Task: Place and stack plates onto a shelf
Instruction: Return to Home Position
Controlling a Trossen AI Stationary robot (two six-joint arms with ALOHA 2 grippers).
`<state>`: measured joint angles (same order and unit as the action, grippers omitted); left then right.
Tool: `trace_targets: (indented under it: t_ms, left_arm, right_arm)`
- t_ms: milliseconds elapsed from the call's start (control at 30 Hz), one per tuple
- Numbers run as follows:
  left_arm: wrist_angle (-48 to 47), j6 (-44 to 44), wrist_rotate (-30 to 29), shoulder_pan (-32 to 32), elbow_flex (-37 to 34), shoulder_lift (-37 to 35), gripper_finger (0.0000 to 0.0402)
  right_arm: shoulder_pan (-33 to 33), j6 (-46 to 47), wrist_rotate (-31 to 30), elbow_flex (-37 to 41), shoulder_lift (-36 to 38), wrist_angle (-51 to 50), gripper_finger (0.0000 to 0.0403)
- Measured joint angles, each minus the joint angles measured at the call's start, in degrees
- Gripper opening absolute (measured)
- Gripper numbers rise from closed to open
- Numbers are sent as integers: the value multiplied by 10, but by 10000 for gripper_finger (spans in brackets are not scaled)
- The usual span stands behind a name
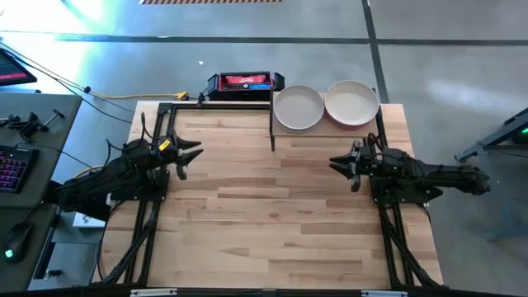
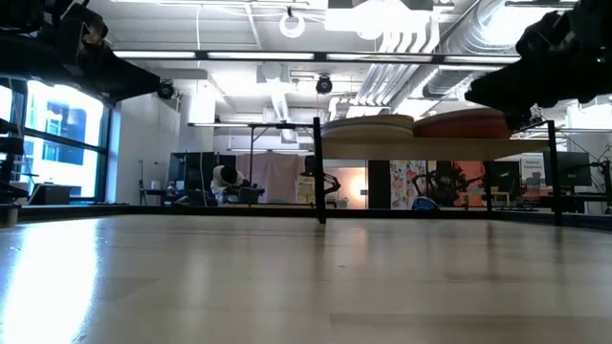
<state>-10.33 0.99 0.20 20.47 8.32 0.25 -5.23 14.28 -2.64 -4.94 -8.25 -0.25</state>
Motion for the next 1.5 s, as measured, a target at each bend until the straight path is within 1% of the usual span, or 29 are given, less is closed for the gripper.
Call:
trace_targets:
  t_ms: [133,300,400,533,800,1500]
  left_arm:
    - [7,7,-23,0,0,0,117]
    - [43,11,-24,0,0,0,117]
    - [44,22,-27,0,0,0,117]
    - [40,23,-52,0,0,0,117]
    - [38,12,-53,0,0,0,117]
    - [38,12,-53,0,0,0,117]
  right_arm:
    - [0,-18,7,10,25,-23,92]
    - [0,-62,21,11,48,-38,92]
    - [0,-72,21,11,65,-44,92]
    - [0,-54,21,11,83,-69,92]
    - [0,6,11,11,79,-85,92]
    - [0,7,10,11,79,-85,92]
